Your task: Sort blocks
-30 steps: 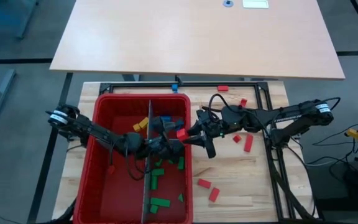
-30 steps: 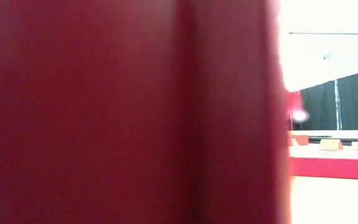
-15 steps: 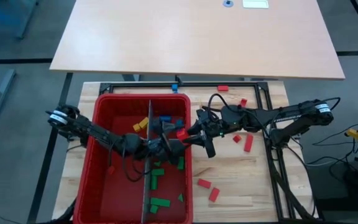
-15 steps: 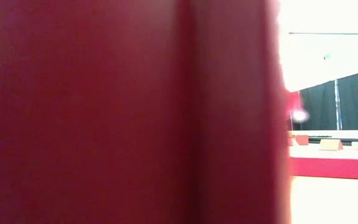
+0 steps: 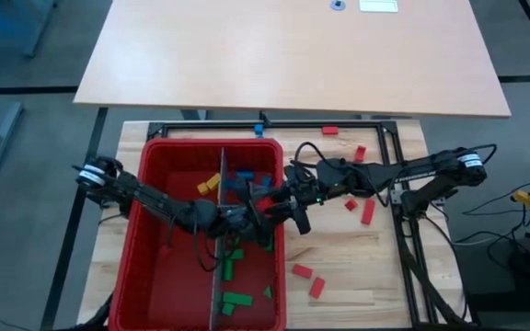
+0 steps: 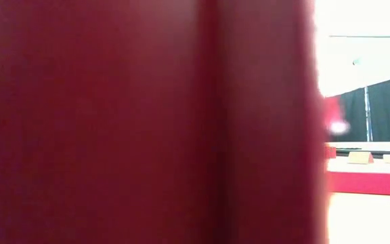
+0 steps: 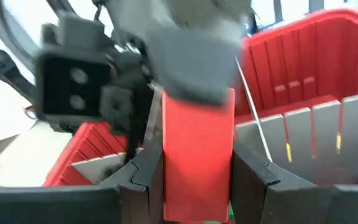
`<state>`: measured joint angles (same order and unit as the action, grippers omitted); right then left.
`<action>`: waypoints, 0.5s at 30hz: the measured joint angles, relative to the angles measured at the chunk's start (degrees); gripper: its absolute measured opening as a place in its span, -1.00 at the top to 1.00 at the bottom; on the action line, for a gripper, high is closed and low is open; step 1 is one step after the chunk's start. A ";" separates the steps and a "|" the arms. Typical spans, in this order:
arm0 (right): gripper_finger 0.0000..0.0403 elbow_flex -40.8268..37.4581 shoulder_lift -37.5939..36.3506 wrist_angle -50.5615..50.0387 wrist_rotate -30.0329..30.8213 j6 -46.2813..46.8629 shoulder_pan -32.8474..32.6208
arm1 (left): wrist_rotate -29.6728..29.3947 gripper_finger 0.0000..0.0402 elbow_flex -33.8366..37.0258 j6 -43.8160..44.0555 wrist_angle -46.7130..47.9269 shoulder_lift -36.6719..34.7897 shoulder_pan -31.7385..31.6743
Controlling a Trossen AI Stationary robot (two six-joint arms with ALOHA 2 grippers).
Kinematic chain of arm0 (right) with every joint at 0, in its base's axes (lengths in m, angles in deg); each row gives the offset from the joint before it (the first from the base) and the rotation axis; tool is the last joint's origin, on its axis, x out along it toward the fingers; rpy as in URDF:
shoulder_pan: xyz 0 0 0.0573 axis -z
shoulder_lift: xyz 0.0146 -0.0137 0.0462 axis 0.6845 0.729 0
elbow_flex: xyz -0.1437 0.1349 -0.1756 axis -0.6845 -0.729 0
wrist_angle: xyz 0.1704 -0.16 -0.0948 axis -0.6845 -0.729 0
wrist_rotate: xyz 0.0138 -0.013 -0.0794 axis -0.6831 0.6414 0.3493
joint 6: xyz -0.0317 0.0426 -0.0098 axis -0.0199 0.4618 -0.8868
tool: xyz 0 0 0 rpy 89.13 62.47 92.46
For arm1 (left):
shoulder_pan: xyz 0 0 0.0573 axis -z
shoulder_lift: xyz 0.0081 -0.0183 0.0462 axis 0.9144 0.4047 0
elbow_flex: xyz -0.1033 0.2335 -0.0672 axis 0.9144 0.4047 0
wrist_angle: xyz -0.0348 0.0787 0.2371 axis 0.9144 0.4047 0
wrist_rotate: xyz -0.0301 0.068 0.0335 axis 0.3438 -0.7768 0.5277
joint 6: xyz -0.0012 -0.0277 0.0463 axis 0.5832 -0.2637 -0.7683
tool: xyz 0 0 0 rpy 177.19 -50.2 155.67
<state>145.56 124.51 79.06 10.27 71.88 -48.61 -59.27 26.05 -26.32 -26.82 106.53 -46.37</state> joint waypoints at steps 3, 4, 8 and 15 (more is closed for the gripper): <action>0.45 0.12 -0.52 0.26 -0.98 0.07 -0.03 | -1.74 -0.74 -0.23 -0.87 0.02 1.09 -0.04; 0.45 0.45 -0.53 0.13 -1.01 0.03 -0.07 | -2.50 -0.73 -0.23 -1.07 -0.05 1.27 -0.05; 0.45 0.74 -0.81 -0.14 -1.40 -0.02 -0.08 | -4.00 -0.71 -0.23 -1.50 -0.53 1.32 -0.07; 0.45 0.79 -0.83 0.13 -1.93 -0.04 -0.07 | -4.04 -0.70 -0.23 -1.58 -0.97 1.29 -0.05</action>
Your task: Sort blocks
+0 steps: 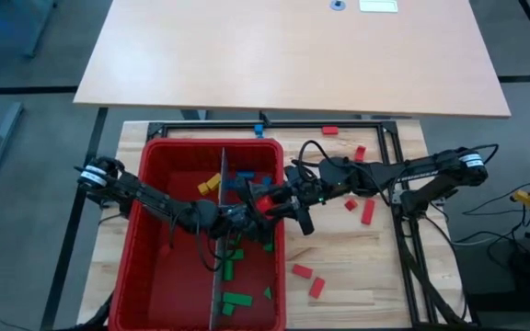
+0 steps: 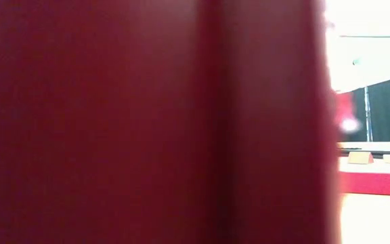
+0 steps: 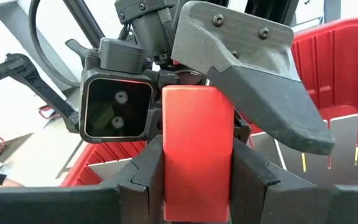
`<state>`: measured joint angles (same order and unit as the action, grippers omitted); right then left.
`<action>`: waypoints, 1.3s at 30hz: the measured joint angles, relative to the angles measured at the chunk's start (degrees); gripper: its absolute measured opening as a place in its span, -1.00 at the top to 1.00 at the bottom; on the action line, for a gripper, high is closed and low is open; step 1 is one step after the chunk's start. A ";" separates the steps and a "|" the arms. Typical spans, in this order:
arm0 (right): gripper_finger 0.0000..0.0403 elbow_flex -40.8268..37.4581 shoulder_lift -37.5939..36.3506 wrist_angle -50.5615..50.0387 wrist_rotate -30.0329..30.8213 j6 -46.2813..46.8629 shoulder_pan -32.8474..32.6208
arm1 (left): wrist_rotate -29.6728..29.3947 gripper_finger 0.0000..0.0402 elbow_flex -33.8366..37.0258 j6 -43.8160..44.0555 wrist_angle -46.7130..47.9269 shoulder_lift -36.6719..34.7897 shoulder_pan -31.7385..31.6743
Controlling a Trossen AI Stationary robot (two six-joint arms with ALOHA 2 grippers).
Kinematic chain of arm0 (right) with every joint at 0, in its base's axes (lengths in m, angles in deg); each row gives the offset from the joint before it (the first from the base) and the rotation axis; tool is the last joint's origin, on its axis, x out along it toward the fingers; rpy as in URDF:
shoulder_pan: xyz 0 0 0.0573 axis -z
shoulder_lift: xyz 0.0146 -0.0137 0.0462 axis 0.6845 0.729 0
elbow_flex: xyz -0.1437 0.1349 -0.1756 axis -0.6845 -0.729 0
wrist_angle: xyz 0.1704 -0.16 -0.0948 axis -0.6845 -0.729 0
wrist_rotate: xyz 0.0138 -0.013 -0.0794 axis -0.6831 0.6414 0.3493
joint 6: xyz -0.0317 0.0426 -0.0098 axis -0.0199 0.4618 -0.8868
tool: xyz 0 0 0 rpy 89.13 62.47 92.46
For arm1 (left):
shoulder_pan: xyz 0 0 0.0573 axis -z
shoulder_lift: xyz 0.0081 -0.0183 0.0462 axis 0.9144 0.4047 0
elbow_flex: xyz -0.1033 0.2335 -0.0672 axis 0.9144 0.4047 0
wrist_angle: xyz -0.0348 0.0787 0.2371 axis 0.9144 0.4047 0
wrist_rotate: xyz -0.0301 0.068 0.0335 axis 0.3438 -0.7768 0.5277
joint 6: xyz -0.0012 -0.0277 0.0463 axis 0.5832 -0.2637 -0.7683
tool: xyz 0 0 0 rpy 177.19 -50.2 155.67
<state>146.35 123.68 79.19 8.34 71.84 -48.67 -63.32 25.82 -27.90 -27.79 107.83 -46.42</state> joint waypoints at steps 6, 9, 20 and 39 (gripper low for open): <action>0.45 0.00 0.01 -1.38 -0.03 -0.09 0.00 | -0.35 -0.48 0.04 -0.98 -0.02 0.00 0.13; 0.45 0.00 0.02 -1.36 -0.05 0.49 0.00 | -0.61 -0.33 0.04 -2.02 -0.03 -0.02 0.15; 0.45 0.00 0.04 -1.62 -0.25 0.58 0.24 | -2.63 -0.25 0.04 -2.76 0.58 -0.02 0.30; -0.24 0.87 -4.68 -6.04 -0.01 -0.38 0.57 | -19.71 -0.24 0.22 -7.61 5.73 -2.19 5.81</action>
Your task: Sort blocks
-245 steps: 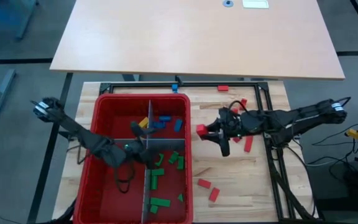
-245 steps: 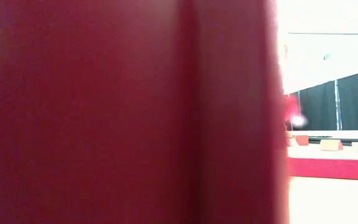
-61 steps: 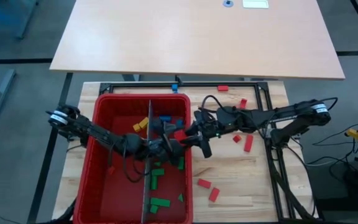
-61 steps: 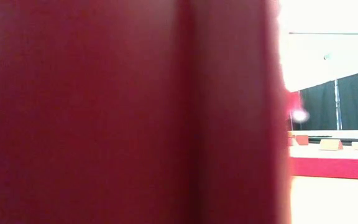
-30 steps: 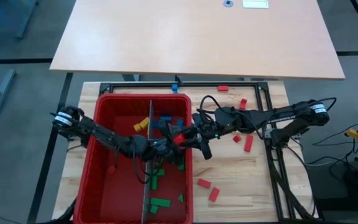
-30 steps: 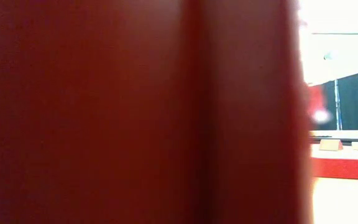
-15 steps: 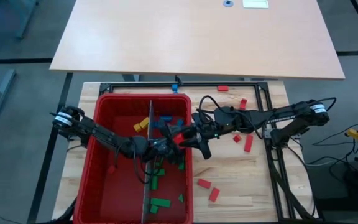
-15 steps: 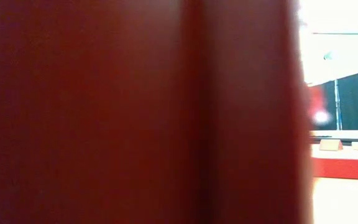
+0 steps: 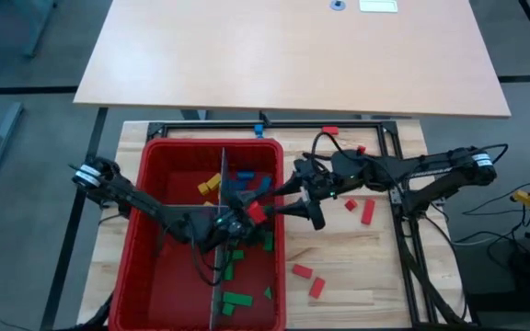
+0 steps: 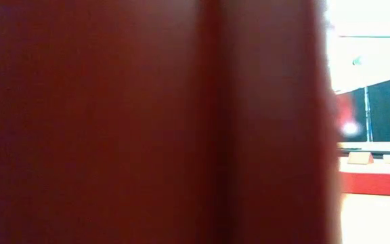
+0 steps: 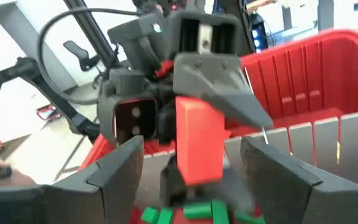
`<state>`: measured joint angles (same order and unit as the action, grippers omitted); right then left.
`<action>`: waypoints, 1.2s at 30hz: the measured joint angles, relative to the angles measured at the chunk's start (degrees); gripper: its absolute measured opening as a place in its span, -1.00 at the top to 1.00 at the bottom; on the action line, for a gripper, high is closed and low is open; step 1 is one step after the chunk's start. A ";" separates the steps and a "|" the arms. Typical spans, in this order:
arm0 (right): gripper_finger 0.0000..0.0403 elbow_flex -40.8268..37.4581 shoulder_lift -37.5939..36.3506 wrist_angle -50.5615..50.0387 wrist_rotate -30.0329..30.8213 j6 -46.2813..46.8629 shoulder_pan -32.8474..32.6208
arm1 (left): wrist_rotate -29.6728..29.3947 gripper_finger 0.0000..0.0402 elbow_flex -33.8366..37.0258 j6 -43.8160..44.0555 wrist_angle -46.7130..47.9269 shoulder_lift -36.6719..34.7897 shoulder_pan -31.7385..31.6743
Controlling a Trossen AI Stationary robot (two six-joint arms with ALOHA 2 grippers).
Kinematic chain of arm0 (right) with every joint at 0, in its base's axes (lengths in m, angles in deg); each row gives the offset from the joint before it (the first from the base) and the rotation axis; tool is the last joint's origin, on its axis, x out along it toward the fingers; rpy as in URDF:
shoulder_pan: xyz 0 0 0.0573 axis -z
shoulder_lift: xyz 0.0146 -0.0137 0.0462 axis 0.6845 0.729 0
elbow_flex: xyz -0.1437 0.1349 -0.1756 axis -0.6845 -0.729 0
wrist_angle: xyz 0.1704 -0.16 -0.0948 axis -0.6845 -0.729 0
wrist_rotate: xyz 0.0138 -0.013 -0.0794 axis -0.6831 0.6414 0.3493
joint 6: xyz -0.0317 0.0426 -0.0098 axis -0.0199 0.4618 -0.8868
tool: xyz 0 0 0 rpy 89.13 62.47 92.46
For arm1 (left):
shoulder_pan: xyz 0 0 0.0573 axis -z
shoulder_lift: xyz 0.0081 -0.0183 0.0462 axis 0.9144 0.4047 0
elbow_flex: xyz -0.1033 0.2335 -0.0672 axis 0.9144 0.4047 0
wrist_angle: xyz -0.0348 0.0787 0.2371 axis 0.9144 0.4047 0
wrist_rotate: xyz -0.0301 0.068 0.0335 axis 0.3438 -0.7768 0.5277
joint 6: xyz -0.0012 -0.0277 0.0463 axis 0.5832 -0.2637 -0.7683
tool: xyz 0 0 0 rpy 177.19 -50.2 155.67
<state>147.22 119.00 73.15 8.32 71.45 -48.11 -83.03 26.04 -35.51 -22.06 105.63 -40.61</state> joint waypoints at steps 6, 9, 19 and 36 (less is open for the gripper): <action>-0.20 0.00 -2.21 -4.12 0.11 -1.46 -0.02 | -11.45 -0.24 0.00 1.34 10.11 -4.31 7.82; -0.16 0.00 -2.71 -4.21 0.09 -2.03 -0.05 | -17.16 -0.24 0.00 6.11 16.06 -7.67 12.98; -0.11 0.00 -2.88 -4.35 0.02 -2.80 -0.17 | -29.72 -0.24 -0.02 36.92 41.37 -20.08 32.83; -0.23 -0.02 -2.88 -5.03 -0.19 -2.45 -0.20 | -19.58 -0.75 0.00 98.50 79.50 -28.43 42.19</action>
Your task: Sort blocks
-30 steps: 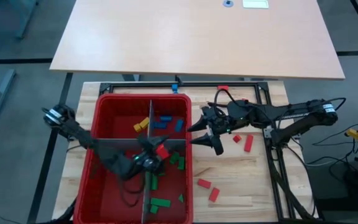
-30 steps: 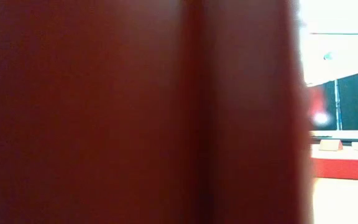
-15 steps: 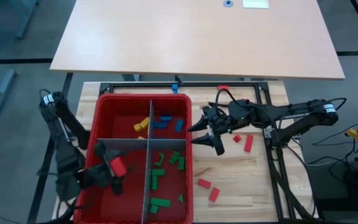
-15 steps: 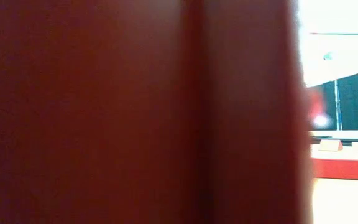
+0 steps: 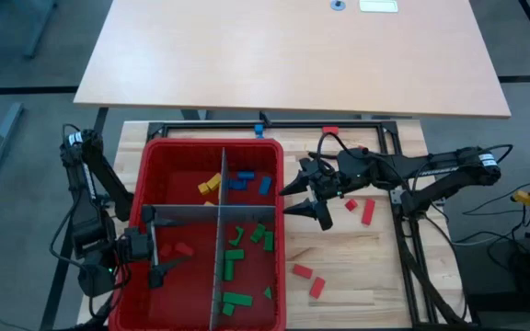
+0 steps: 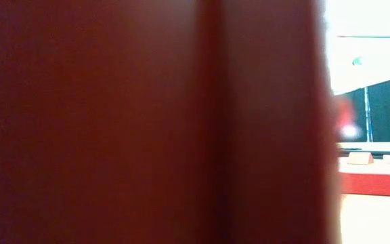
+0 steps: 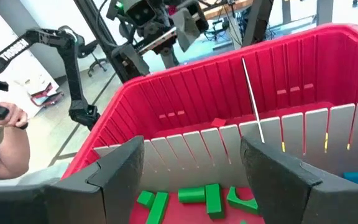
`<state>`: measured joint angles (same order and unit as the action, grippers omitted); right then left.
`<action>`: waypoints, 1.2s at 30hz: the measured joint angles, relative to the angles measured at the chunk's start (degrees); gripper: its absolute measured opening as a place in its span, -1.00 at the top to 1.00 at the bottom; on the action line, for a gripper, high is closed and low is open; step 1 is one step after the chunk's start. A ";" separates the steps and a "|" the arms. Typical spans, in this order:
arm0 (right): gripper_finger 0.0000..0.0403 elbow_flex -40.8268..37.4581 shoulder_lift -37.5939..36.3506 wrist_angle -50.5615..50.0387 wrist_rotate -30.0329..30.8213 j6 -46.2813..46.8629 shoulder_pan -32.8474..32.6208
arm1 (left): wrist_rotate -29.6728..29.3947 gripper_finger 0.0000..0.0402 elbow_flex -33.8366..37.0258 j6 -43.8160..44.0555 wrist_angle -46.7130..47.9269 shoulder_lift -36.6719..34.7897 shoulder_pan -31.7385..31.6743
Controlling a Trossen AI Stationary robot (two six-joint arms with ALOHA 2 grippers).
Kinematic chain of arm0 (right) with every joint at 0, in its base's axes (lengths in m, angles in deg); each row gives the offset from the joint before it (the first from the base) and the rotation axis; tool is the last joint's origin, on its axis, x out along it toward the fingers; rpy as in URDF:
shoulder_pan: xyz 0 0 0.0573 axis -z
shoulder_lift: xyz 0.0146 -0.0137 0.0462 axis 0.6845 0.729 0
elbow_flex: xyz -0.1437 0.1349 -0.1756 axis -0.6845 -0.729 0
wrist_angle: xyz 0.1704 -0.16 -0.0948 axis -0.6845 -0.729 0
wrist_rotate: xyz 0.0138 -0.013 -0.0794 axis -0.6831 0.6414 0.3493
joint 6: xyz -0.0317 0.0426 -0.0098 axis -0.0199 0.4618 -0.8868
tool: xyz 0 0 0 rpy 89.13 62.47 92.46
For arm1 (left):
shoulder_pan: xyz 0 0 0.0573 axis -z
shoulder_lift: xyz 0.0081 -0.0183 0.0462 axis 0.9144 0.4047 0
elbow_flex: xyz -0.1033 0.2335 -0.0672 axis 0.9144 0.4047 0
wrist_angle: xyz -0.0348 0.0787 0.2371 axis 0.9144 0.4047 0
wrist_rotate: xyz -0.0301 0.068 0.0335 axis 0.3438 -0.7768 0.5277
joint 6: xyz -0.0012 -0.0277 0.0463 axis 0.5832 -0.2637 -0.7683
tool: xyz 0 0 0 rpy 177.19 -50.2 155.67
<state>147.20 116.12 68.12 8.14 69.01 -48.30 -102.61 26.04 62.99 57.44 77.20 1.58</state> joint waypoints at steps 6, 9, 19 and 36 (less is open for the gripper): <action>-0.20 0.00 -0.07 -7.58 -0.04 2.74 0.00 | -1.80 -0.76 0.00 -2.66 1.08 0.16 -0.71; -0.16 0.00 0.13 -19.27 1.84 4.61 -0.02 | -5.50 -0.73 0.00 -6.40 1.02 0.20 -1.73; -0.03 -2.83 1.07 -56.40 21.26 17.66 -0.26 | -9.29 -0.68 0.00 -16.27 -1.48 0.89 -11.66; 0.01 -26.55 0.63 -55.22 14.74 35.87 7.98 | -2.58 -0.57 0.02 -20.95 -3.23 2.41 -18.12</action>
<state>120.65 116.75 12.90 22.87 104.88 -40.33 -105.19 26.06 42.04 54.22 79.61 -16.54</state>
